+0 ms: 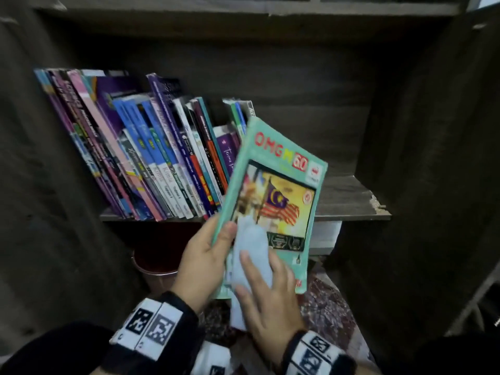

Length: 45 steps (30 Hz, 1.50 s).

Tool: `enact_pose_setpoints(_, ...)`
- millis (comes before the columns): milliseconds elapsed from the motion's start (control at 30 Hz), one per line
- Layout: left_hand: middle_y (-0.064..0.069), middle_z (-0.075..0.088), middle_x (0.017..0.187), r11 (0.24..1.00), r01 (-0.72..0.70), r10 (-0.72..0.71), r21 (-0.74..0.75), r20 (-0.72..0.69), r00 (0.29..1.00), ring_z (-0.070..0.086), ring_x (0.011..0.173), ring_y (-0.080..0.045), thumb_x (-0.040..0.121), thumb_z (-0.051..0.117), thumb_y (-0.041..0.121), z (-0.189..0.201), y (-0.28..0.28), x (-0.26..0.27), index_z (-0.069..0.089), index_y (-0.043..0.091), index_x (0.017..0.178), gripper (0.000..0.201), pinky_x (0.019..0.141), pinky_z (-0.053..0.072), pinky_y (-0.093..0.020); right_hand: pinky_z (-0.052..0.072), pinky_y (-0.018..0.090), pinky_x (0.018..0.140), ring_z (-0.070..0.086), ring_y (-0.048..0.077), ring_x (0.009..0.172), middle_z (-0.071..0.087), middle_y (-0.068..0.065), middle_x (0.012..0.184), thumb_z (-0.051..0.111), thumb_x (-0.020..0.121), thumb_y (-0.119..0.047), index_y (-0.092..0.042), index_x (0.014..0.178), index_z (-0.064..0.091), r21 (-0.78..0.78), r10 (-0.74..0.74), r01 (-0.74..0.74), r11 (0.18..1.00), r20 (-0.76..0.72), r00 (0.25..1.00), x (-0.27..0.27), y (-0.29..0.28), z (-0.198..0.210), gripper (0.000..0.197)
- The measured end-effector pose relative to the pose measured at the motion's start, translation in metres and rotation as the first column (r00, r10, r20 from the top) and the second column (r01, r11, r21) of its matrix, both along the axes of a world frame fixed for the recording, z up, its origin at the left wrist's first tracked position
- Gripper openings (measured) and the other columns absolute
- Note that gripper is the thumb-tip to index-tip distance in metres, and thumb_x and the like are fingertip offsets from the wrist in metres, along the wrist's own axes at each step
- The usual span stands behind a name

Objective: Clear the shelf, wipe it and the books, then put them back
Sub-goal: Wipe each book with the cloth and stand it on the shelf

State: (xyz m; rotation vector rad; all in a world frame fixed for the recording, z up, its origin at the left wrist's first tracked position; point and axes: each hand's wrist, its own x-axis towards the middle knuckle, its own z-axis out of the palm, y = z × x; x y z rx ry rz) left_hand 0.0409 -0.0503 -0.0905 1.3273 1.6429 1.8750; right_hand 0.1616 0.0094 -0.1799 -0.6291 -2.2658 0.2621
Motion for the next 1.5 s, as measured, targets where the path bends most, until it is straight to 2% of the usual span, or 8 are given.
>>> enact_pose_setpoints(233, 0.027, 0.069, 0.100, 0.999, 0.042, -0.042, -0.002, 0.017, 0.999, 0.062, 0.093, 0.008, 0.085, 0.047, 0.037, 0.006, -0.022, -0.002, 0.058, 0.038, 0.110, 0.028, 0.076, 0.045, -0.008, 0.018, 0.037, 0.112, 0.009, 0.015, 0.138, 0.007, 0.002, 0.158, 0.016, 0.091, -0.065, -0.048, 0.141, 0.014, -0.415, -0.297, 0.218, 0.883, -0.136, 0.945, 0.017, 0.061, 0.046, 0.053)
enact_pose_setpoints(433, 0.022, 0.068, 0.112, 0.990, 0.098, -0.095, -0.106, 0.032, 0.995, 0.061, 0.106, 0.005, 0.091, 0.057, 0.033, -0.020, -0.017, 0.010, 0.061, 0.029, 0.115, 0.025, 0.087, 0.044, -0.010, 0.032, 0.044, 0.097, 0.029, 0.027, 0.119, 0.025, 0.006, 0.143, 0.016, 0.097, -0.059, -0.050, 0.143, 0.021, 0.060, -0.034, 0.043, 0.997, -0.141, 0.989, -0.016, 0.024, 0.039, 0.046)
enact_pose_setpoints(633, 0.026, 0.069, 0.102, 0.995, 0.060, -0.060, -0.080, -0.002, 0.998, 0.062, 0.094, 0.009, 0.083, 0.048, 0.035, -0.011, -0.021, 0.005, 0.059, 0.035, 0.114, 0.033, 0.074, 0.043, -0.006, 0.022, 0.044, 0.110, 0.016, 0.030, 0.139, 0.011, 0.004, 0.158, 0.030, 0.100, -0.045, -0.042, 0.148, 0.020, -0.628, -0.538, 0.300, 0.718, -0.227, 0.812, -0.014, 0.100, 0.064, 0.049)
enact_pose_setpoints(767, 0.027, 0.068, 0.106, 1.000, 0.001, -0.001, 0.007, 0.030, 1.000, 0.061, 0.099, 0.010, 0.083, 0.048, 0.031, -0.010, -0.017, 0.003, 0.059, 0.033, 0.113, 0.032, 0.080, 0.044, -0.005, 0.025, 0.052, 0.111, 0.013, 0.028, 0.141, 0.005, -0.001, 0.159, 0.032, 0.095, -0.048, -0.053, 0.143, 0.012, -0.239, -0.215, 0.174, 0.955, -0.159, 0.964, -0.026, 0.025, 0.036, 0.052)
enact_pose_setpoints(933, 0.027, 0.067, 0.110, 0.998, 0.041, -0.041, -0.047, -0.015, 0.999, 0.060, 0.106, 0.010, 0.089, 0.048, 0.031, -0.016, -0.015, 0.000, 0.060, 0.030, 0.116, 0.029, 0.086, 0.042, -0.006, 0.019, 0.039, 0.109, 0.018, 0.023, 0.132, 0.012, -0.005, 0.152, 0.011, 0.096, -0.061, -0.058, 0.141, 0.010, -0.037, -0.019, 0.012, 0.999, -0.184, 0.983, -0.031, 0.021, 0.045, 0.045)
enact_pose_setpoints(1200, 0.025, 0.068, 0.109, 0.994, 0.068, -0.072, -0.082, -0.045, 0.996, 0.061, 0.104, 0.006, 0.087, 0.048, 0.037, -0.017, -0.019, 0.007, 0.059, 0.035, 0.117, 0.032, 0.082, 0.044, -0.009, 0.016, 0.045, 0.114, 0.012, 0.027, 0.142, 0.009, 0.000, 0.159, 0.029, 0.101, -0.045, -0.047, 0.148, 0.016, -0.683, -0.530, 0.237, 0.690, -0.255, 0.808, -0.010, 0.089, 0.063, 0.049)
enact_pose_setpoints(1367, 0.025, 0.064, 0.117, 0.994, -0.045, 0.048, 0.099, -0.027, 0.998, 0.058, 0.113, 0.003, 0.092, 0.050, 0.051, -0.011, -0.020, 0.004, 0.058, 0.038, 0.119, 0.031, 0.092, 0.045, -0.013, 0.037, 0.051, 0.106, 0.025, 0.043, 0.140, 0.010, 0.014, 0.159, 0.027, 0.103, -0.035, -0.039, 0.146, 0.026, -0.443, -0.252, 0.142, 0.885, -0.199, 0.947, -0.028, 0.025, 0.034, 0.043)
enact_pose_setpoints(1500, 0.029, 0.061, 0.122, 0.991, 0.017, -0.010, 0.133, -0.055, 0.998, 0.056, 0.117, 0.005, 0.074, 0.046, 0.081, -0.009, -0.022, 0.002, 0.055, 0.038, 0.122, 0.065, 0.093, 0.044, -0.012, 0.012, 0.009, 0.112, -0.008, -0.016, 0.138, -0.026, -0.012, 0.155, 0.032, 0.080, -0.073, -0.063, 0.130, -0.014, -0.591, 0.172, -0.309, 0.745, -0.277, 0.945, -0.023, -0.016, 0.044, 0.069)
